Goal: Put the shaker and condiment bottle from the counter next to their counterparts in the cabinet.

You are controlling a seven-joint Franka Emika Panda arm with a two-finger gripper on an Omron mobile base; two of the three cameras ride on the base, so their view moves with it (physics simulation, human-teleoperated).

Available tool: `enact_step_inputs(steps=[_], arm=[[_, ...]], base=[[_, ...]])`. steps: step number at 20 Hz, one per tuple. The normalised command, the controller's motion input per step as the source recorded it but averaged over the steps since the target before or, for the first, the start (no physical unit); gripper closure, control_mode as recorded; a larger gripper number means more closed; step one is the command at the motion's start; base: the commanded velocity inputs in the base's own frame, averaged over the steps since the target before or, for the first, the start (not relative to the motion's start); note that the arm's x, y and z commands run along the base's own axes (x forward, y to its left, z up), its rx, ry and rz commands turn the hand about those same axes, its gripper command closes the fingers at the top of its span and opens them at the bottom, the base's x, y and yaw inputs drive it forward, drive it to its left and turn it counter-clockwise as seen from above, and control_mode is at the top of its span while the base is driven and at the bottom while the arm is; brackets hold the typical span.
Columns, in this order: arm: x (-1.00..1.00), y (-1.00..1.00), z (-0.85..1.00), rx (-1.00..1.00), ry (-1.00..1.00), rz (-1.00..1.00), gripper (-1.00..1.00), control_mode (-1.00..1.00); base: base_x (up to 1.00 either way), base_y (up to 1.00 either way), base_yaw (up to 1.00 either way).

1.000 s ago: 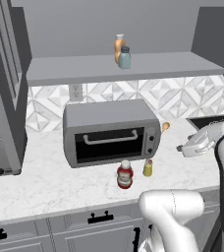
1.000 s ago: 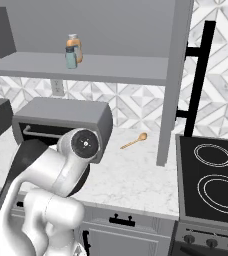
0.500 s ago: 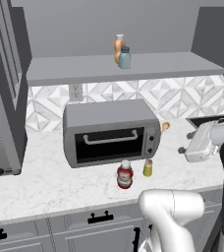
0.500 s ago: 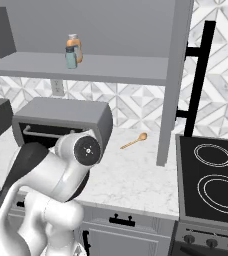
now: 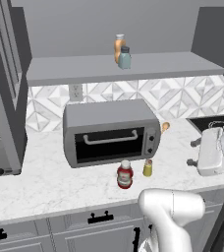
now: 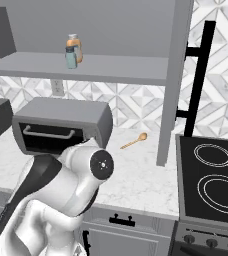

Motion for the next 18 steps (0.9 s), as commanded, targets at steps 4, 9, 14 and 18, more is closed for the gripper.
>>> enact_step_inputs(steps=[4, 9, 14, 18], arm=[[-0.57, 0.04, -0.98, 0.07, -0.26, 0.08, -1.00, -1.00], [-0.06, 0.47, -0.64, 0.03, -0.29, 0.01, -1.00, -1.00], [0.08, 0.59, -0.53, 0.04, -0.27, 0.00, -1.00, -1.00], [0.00, 0.59, -0.50, 0.03, -0.24, 0.00, -1.00, -1.00]], base=[[0.00, 0.00, 0.00], [0.00, 0.00, 0.00], [0.00, 0.00, 0.00], [0.00, 0.00, 0.00]])
